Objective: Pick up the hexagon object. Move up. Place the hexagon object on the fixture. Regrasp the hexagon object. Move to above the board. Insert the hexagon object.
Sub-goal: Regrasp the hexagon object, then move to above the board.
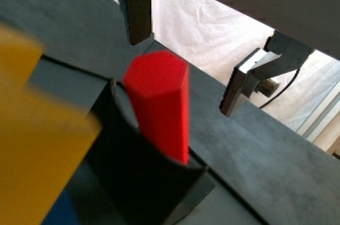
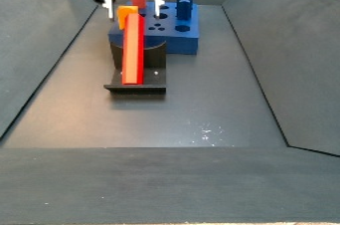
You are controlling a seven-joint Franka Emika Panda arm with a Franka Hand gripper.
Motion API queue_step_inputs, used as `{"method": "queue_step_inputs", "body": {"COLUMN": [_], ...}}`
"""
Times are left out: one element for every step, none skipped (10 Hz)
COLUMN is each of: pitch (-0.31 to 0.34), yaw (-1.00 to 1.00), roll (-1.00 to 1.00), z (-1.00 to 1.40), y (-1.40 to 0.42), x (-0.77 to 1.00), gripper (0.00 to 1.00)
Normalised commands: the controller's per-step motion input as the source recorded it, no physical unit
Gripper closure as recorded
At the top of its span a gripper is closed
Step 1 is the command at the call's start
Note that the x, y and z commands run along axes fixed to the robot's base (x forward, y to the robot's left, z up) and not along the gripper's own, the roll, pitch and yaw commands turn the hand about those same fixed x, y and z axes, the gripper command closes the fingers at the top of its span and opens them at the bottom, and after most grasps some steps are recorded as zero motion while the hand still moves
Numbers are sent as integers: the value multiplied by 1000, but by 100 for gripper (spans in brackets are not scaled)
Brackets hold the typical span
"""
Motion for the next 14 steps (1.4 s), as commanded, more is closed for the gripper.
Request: {"method": "queue_step_inputs", "body": {"pitch": [-7,9,14,0,342,340,252,148,47,-40,-83,-100,-124,-120], "yaw": [-41,-22,-14,0,431,429,414,400,375,312,259,225,156,111], "roll": [58,61,59,0,-185,-185,-127,-70,-30,-2,6,11,11,11], "z": [-547,-376,-291,0,1000,1000,1000,1000,1000,1000,1000,1000,1000,1000], "y": [3,4,-1,0,-162,-162,-149,-143,-142,-134,-129,-125,-118,-114], "x": [53,56,61,0,61,61,68,67,64,64,62,60,54,52], "gripper": [0,0,0,100,100,100,100,100,100,100,100,100,100,100]}}
